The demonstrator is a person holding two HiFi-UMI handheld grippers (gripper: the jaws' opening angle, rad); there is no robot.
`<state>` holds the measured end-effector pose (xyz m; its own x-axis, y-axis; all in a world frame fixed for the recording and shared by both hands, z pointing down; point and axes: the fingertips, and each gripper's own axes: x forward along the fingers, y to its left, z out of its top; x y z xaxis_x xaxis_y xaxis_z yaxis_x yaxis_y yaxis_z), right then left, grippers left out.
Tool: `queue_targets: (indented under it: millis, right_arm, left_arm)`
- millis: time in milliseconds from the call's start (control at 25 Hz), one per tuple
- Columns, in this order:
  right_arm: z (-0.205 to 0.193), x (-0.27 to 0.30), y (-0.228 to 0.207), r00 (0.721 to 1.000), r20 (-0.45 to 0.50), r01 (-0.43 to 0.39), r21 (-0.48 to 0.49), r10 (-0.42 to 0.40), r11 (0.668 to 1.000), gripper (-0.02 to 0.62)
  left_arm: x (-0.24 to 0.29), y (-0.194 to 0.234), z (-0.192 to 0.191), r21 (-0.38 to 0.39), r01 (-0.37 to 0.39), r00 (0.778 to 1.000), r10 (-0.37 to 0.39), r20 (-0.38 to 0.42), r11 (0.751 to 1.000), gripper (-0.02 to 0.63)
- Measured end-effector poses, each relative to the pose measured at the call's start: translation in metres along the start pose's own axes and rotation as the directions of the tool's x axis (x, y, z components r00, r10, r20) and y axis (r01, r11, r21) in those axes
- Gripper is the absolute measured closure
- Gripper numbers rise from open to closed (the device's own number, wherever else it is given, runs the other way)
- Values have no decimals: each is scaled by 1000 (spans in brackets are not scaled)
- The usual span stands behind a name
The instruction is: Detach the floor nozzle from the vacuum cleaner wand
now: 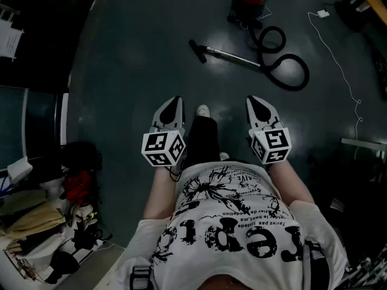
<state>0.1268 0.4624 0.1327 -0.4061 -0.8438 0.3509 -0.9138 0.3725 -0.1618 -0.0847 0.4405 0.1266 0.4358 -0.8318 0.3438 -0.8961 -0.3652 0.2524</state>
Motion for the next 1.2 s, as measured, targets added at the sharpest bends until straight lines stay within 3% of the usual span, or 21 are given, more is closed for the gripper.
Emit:
queue_targets:
  millis: [280,440,600,760,960,1200]
  right_arm:
    - [55,133,-4,1000,9,23,-18,-23,1000,592]
    - [94,200,-12,999,22,45,-17,-44,999,592]
    - [113,256,-34,998,13,54,9,-54,999,592]
    - [111,305,-67,998,-21,59,-7,-59,998,592]
    - [88,376,-116,994,-112,20,9,-19,1000,592]
    - [46,497,-176,971,-214,-115,-26,106,993,592]
  left_arm:
    - [111,93,58,-28,59,998,-60,-13,998,603]
    - [173,124,94,-17,131,990,-132,-43,991,603]
    - [229,149,108,-21,138,987,-139,-76,990,603]
    - [276,167,91,-36,134,980,-138,-145,990,603]
    - [334,206,55,-83,43,974,-60,-220,996,603]
    - [438,263,1,-139,-60,957,17,-290,989,603]
